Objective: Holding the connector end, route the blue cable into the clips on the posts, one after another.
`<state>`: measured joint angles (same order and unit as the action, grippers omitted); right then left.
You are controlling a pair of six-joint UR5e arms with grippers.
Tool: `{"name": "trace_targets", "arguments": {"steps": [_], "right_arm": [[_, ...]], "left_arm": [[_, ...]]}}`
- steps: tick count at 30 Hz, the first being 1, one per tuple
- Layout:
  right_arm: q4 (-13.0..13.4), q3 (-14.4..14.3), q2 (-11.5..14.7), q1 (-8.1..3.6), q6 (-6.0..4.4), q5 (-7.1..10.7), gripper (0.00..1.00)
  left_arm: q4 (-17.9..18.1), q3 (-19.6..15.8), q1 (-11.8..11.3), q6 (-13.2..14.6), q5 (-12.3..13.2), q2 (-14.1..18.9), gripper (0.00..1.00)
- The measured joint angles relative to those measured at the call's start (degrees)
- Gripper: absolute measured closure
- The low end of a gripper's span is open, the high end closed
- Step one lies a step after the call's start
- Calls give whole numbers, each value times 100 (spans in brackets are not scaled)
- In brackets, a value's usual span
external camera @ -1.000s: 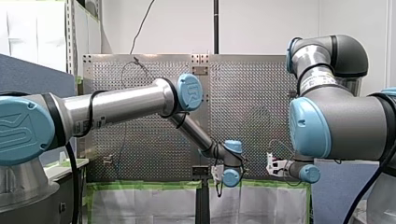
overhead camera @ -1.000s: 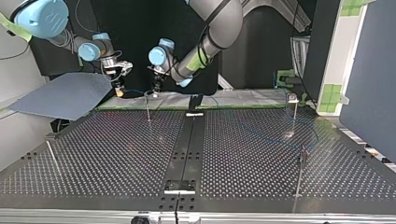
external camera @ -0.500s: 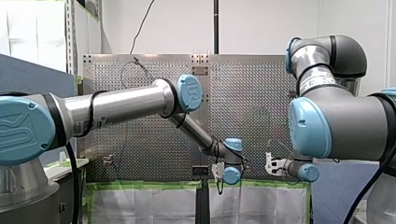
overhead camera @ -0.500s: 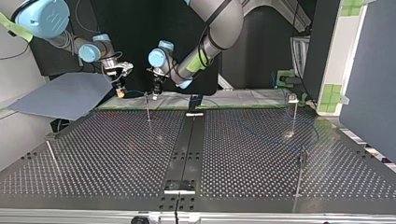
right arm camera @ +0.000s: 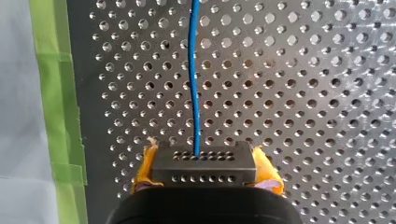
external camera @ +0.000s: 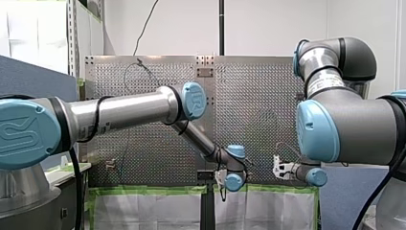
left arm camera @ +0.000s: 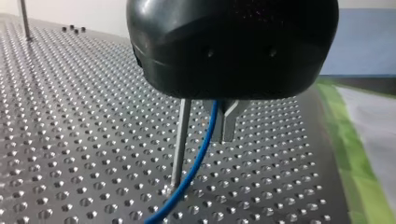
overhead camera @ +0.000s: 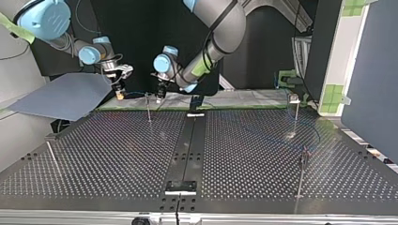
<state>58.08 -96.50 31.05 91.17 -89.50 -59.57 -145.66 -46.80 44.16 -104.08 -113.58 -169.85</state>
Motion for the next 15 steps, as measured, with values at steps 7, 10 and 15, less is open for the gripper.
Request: {"name": "trace_targets", "arguments": {"steps": [7,10,15], "right_arm": [[-201,143,-88,-4,98,-55,100],[-268,237,-92,4,104,-69,100],[-398,405,-93,19,106,-79,100]], "left_arm": [[-96,314,-71,-59,147,-60,100],[-102,364,-105,-64,184,-63,100],[-104,440,-159,-64,230,-62,100]]}}
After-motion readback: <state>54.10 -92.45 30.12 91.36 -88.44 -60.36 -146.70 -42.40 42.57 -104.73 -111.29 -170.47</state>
